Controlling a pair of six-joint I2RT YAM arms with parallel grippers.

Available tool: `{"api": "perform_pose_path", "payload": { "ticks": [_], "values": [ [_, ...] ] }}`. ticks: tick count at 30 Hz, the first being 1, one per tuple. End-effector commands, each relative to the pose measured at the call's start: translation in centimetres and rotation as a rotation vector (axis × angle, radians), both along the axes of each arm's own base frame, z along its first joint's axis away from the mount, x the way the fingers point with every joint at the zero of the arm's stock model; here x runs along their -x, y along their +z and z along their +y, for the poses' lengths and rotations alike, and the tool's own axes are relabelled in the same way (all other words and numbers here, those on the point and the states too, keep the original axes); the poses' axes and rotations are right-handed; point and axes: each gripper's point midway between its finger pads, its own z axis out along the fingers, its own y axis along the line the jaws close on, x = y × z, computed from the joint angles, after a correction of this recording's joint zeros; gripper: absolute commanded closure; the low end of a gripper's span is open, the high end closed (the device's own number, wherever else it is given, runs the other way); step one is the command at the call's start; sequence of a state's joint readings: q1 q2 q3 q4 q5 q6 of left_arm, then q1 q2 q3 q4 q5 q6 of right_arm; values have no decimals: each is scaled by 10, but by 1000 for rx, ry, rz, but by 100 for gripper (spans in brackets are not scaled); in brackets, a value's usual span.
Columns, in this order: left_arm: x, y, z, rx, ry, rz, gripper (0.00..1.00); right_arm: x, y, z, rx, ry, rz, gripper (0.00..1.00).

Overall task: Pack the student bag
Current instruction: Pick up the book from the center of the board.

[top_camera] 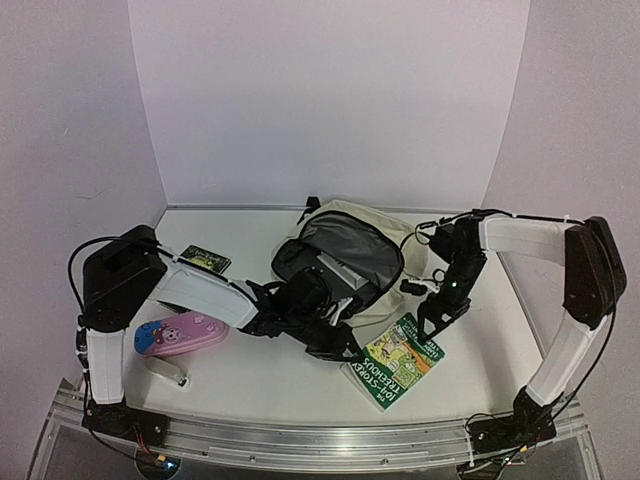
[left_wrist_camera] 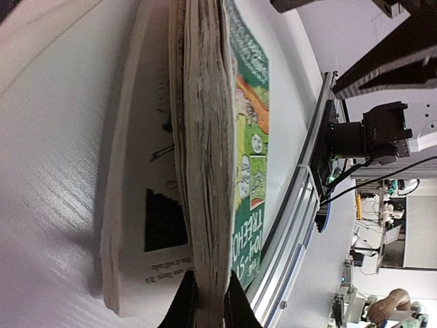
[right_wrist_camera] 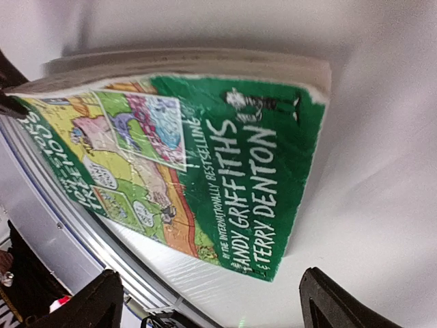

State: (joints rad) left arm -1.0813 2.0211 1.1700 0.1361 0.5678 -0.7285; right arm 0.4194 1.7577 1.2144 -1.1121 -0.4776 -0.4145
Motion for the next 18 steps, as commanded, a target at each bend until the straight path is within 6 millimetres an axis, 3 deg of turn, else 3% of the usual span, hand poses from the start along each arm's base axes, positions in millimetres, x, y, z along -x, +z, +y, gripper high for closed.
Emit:
{"api": "perform_pose_path", "payload": {
  "ticks": [1,8,12,18],
  "values": [
    [-10,57,14,62,-8,-269,100,-15,54,19,-152,7,-127,5],
    [0,76,36,59,-111,-508,100,-1,64,31,-270,58,-107,2],
    [8,77,43,23,-183,-576,100,5,73,39,-339,96,-113,2],
    [8,96,49,78,-150,-626,100,19,70,53,-412,125,-45,7]
  ]
}}
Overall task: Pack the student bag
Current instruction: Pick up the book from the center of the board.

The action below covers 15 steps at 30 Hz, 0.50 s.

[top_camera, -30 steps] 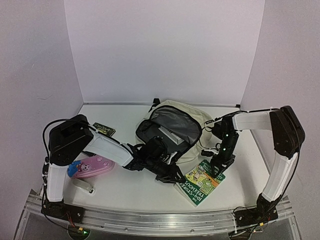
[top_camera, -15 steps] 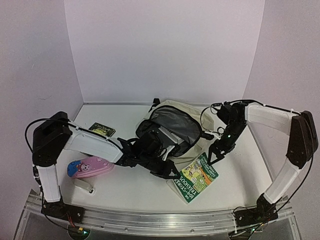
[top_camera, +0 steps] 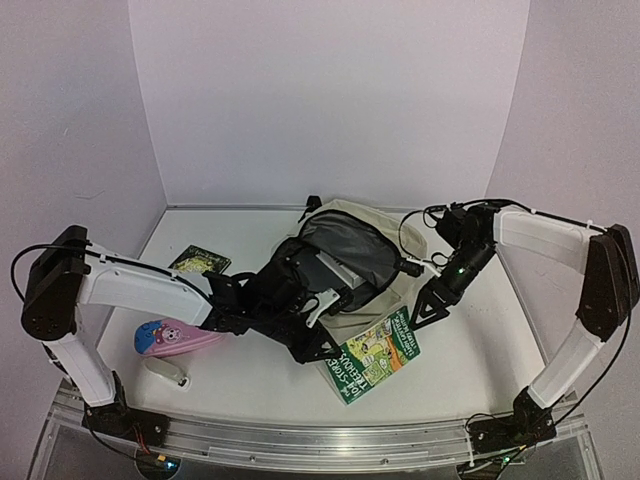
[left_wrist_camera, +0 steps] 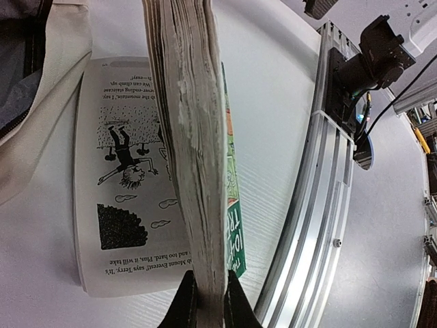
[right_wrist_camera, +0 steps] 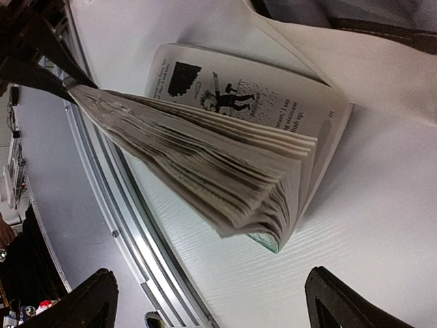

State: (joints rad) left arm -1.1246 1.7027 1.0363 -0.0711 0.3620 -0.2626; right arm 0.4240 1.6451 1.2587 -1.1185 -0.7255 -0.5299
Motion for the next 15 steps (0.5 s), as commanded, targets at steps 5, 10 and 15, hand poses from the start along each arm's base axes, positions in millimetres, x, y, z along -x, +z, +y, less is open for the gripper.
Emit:
{"api": "perform_pose_path", "payload": {
  "ticks": [5,10,15],
  "values": [
    [-4,59,-2,198,-9,-138,100,17,-5,20,-106,58,57,12],
    [1,62,-2,226,-36,-131,100,1,-11,35,-131,27,-4,17],
    [-1,69,2,259,-22,-132,100,2,-15,46,-152,35,-11,24]
  ]
}}
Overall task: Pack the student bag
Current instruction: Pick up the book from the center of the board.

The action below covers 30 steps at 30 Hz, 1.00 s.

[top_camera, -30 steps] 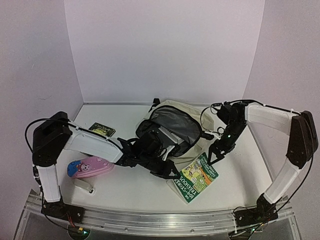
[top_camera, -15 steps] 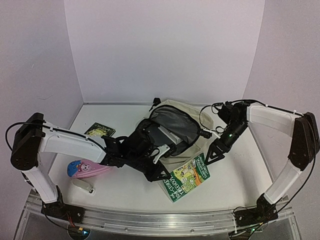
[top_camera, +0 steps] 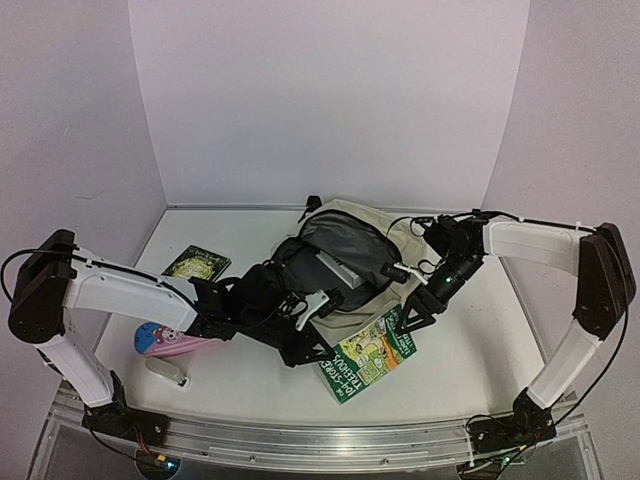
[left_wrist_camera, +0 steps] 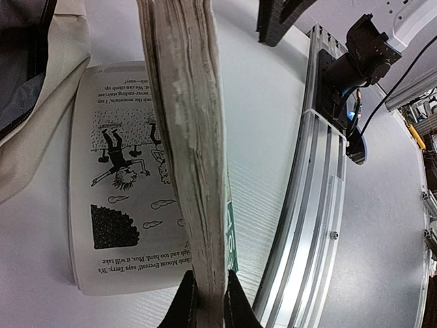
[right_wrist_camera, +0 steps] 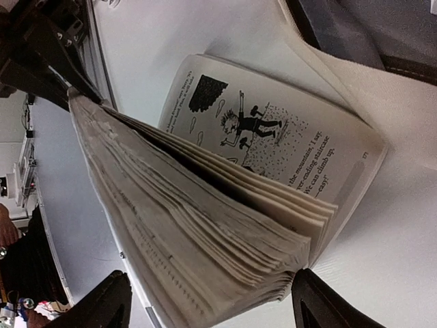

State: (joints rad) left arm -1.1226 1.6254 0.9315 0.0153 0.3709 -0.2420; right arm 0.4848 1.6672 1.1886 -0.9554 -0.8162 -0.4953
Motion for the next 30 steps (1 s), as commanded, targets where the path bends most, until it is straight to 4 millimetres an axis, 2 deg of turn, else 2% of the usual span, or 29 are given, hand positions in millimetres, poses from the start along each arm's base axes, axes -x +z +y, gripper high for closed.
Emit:
{"api": "perform_pose_path", "payload": {
  "ticks": [1,6,8,12,16,21,23,27,30],
  "values": [
    [-10,66,-9,215,1,-91,100,0,-2,17,-53,1,4,26],
    [-18,74,2,280,35,-72,100,7,-8,20,-55,-9,26,42],
    [-17,77,3,298,27,-70,100,5,-9,22,-49,-24,14,44],
    [-10,80,0,319,-23,-61,100,-11,-18,21,-16,-57,-63,30],
    [-2,84,-1,336,-71,-56,100,-21,-16,27,-29,-64,-93,26],
    [-3,88,4,339,-55,-71,100,-22,1,37,-100,-53,-88,26],
    [-5,90,7,342,-41,-80,100,-16,7,42,-133,-41,-64,29],
    [-18,92,16,357,20,-75,100,-3,12,48,-166,-13,-33,43],
    [-33,93,24,374,91,-59,100,0,20,51,-188,-14,-11,58]
  ]
}}
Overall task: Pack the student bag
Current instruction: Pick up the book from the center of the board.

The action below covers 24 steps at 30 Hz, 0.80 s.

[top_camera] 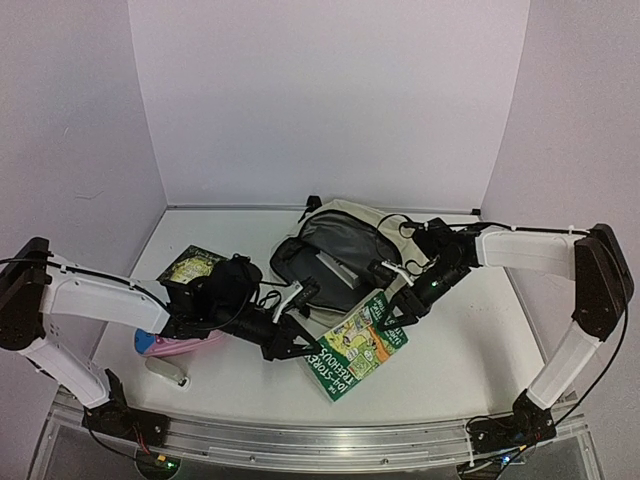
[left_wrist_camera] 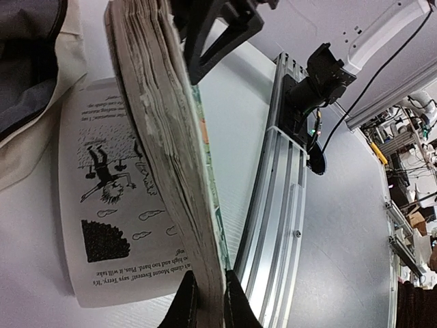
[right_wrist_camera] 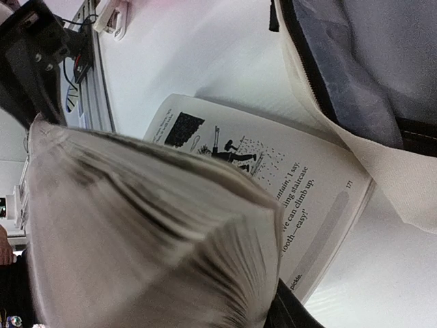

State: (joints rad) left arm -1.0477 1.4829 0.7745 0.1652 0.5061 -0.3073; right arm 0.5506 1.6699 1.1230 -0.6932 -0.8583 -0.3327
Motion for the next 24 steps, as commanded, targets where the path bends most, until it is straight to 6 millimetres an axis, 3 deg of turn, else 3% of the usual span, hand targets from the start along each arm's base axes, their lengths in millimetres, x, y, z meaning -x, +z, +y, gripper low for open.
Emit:
{"api": "perform_pose_path", "payload": {
  "ticks": [1,5,8,13,16,21,24],
  "values": [
    [-41,66,-1,218,137,-101,100,10,29,16,-100,33,30,65],
    [-60,62,7,207,245,-67,96,7,40,18,-103,3,39,99],
    [-71,61,12,196,323,-52,73,4,48,21,-114,-21,57,100],
    [-85,61,30,202,470,16,20,-7,73,28,-149,-54,47,100],
    [-80,63,43,244,524,82,3,-14,94,33,-173,-85,34,100],
    [-70,65,62,318,580,199,0,-22,121,40,-218,-108,28,100],
    [-63,51,71,340,608,290,0,-26,136,43,-239,-113,0,100]
  ]
}}
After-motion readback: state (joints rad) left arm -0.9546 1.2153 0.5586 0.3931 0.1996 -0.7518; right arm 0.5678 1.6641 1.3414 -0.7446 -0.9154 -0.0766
